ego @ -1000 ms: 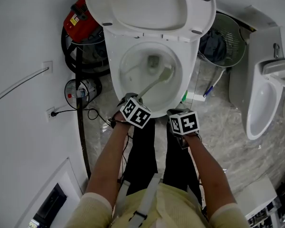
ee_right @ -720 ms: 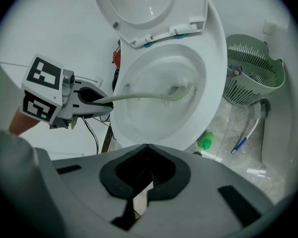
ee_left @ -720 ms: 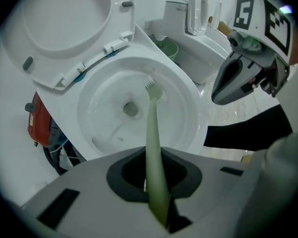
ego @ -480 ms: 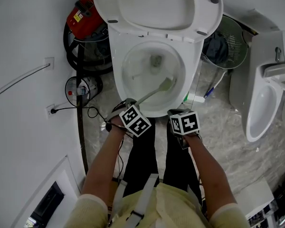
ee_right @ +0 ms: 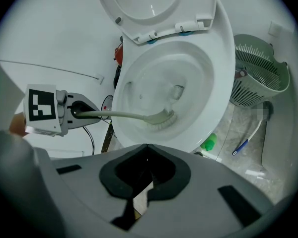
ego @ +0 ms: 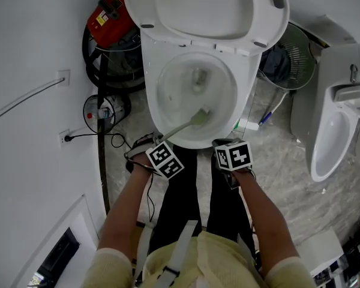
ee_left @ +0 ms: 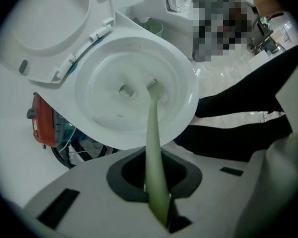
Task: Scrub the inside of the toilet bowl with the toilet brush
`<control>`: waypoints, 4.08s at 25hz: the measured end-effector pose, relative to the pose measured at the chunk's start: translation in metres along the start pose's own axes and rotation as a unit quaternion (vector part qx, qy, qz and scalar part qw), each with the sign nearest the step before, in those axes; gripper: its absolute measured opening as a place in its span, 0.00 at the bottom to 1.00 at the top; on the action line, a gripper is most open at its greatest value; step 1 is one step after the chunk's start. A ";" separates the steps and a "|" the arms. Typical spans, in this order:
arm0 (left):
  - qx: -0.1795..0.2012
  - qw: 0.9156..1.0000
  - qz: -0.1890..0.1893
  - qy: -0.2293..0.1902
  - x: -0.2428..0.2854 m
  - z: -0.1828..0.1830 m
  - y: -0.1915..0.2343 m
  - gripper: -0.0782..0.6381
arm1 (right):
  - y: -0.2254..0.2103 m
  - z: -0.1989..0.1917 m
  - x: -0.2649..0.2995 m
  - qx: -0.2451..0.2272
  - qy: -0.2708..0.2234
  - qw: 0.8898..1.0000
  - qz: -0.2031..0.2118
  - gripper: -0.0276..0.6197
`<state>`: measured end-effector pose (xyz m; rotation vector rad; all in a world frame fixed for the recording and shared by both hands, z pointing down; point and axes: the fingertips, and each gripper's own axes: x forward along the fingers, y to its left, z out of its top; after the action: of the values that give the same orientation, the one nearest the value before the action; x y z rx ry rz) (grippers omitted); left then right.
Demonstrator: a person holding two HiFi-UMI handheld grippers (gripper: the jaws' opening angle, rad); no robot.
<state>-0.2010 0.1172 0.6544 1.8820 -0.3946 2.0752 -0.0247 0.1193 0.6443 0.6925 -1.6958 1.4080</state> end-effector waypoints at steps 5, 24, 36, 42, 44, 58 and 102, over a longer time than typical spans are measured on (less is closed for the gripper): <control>0.020 0.999 0.029 0.036 -0.001 -0.020 0.022 0.17 | 0.001 0.005 0.000 -0.002 0.002 1.000 0.000 0.07; -0.003 0.990 0.123 0.065 -0.018 -0.026 0.107 0.16 | -0.003 0.007 0.001 0.006 0.004 1.000 -0.002 0.07; -0.160 0.981 0.107 -0.016 -0.032 -0.011 0.114 0.16 | -0.001 0.005 0.001 0.009 0.003 1.000 0.002 0.07; -0.267 0.958 0.078 -0.069 -0.032 -0.009 0.097 0.16 | 0.002 0.006 -0.001 0.017 -0.003 1.000 0.006 0.07; -0.303 0.945 0.081 -0.088 -0.033 -0.005 0.095 0.16 | 0.000 0.005 -0.002 0.019 -0.004 1.000 0.006 0.07; -0.348 0.928 0.067 -0.117 -0.023 0.059 0.102 0.16 | -0.016 -0.004 -0.013 0.041 -0.015 0.999 0.004 0.07; 0.062 0.997 -0.051 -0.021 -0.039 0.019 -0.016 0.16 | 0.001 0.010 -0.032 0.002 0.002 1.000 -0.003 0.07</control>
<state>-0.1734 0.1222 0.6175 1.9750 -0.1793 2.0374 -0.0115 0.1076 0.6161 0.6966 -1.6874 1.4090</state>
